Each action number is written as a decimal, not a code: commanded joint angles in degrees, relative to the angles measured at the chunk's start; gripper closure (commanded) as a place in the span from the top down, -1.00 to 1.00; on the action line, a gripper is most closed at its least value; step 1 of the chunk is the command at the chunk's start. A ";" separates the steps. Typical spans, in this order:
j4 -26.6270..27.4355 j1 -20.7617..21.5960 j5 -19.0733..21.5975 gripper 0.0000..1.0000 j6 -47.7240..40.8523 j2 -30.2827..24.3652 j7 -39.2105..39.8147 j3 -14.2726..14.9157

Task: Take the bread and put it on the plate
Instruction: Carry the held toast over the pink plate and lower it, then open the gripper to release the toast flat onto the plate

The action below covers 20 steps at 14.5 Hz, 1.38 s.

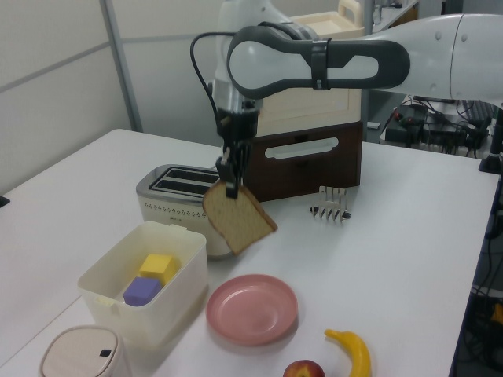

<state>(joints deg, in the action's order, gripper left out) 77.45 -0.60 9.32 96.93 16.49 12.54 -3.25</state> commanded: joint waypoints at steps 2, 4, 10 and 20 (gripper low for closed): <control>2.71 0.51 3.51 -0.94 -5.69 1.25 9.59 0.18; 2.71 1.48 3.51 -0.91 -6.14 3.01 10.39 0.26; 2.71 3.59 2.81 0.49 -5.88 9.52 10.22 0.26; 2.18 3.33 -13.26 1.00 -6.40 7.42 9.34 1.32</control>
<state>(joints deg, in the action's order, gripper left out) 78.63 2.75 0.62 91.77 26.92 22.12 -2.61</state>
